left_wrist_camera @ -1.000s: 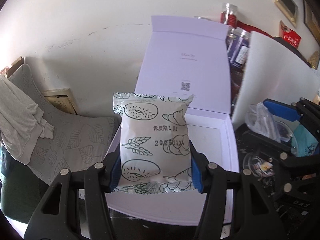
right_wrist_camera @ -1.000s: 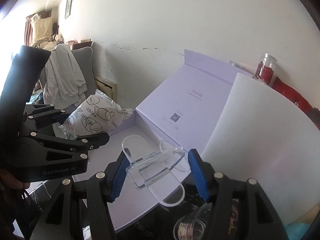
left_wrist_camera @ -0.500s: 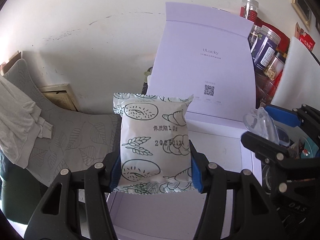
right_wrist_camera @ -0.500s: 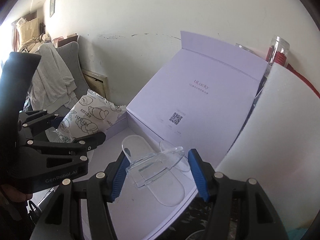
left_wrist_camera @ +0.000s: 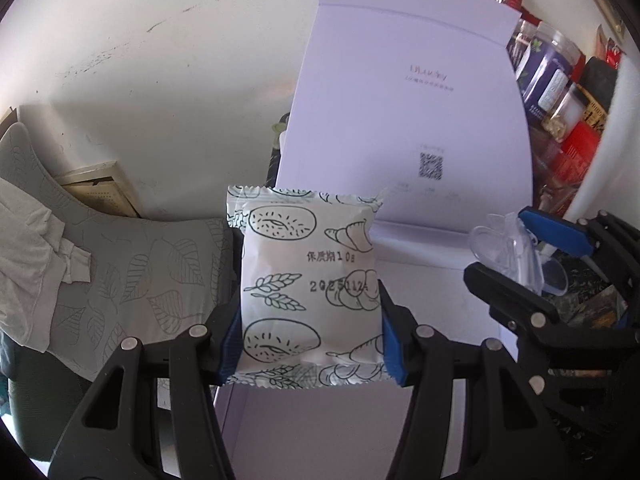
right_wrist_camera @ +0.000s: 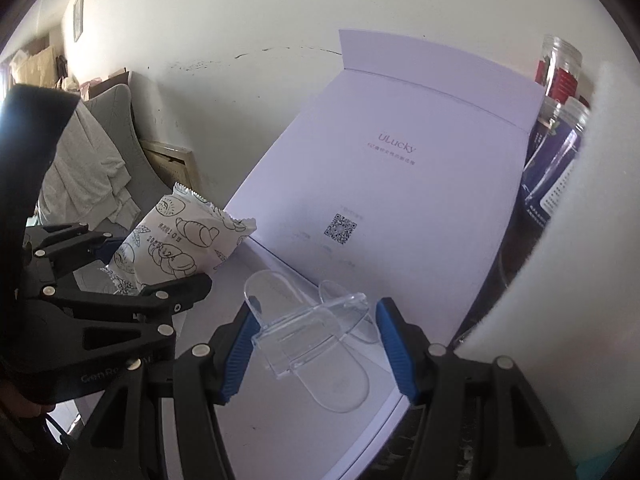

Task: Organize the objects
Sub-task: 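Lift the pastry bag with the left gripper and carry it over the lavender box, then lower the pastry bag into the box and open the left gripper, then withdraw the left gripper from the box back toward the snack pile, then grasp the red printed snack packet with the left gripper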

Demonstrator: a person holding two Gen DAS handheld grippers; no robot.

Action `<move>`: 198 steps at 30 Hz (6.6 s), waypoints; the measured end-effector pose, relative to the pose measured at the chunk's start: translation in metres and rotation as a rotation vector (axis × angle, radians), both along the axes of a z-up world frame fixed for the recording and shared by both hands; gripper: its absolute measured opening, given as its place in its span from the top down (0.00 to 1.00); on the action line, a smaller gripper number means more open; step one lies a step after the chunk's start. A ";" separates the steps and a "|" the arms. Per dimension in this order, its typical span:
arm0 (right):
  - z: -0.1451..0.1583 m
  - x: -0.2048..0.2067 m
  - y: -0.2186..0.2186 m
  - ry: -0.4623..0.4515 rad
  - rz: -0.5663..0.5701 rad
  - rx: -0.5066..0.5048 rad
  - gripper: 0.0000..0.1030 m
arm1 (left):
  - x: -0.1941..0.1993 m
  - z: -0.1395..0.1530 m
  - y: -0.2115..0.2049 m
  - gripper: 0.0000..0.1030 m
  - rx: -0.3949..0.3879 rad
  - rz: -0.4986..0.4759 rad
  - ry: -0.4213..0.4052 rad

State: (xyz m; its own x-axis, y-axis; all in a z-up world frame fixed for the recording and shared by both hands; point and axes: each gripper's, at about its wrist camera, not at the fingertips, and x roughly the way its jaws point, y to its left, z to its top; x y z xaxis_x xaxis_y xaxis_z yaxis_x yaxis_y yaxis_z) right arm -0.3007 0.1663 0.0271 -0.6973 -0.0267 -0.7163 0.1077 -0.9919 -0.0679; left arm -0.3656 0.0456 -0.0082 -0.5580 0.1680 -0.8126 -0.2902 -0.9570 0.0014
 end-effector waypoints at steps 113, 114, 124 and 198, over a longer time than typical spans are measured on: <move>0.135 0.214 0.009 0.177 -0.117 0.046 0.14 | 0.250 0.153 -0.038 0.19 0.047 0.158 0.323; 0.134 0.218 0.011 0.176 -0.124 0.050 0.13 | 0.253 0.152 -0.037 0.19 0.046 0.157 0.323; 0.120 0.261 0.027 0.171 -0.210 0.084 0.12 | 0.285 0.138 -0.017 0.19 0.042 0.128 0.311; -0.067 0.314 -0.006 -0.114 0.075 -0.146 0.14 | 0.299 -0.066 -0.020 0.23 0.016 0.071 -0.095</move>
State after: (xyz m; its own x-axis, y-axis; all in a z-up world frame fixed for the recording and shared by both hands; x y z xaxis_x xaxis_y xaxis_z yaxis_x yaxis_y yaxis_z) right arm 0.0132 0.1599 -0.0398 -0.6040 -0.1852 -0.7751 0.1805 -0.9791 0.0933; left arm -0.0666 0.0252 -0.0744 -0.4897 0.1443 -0.8599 -0.2201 -0.9747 -0.0382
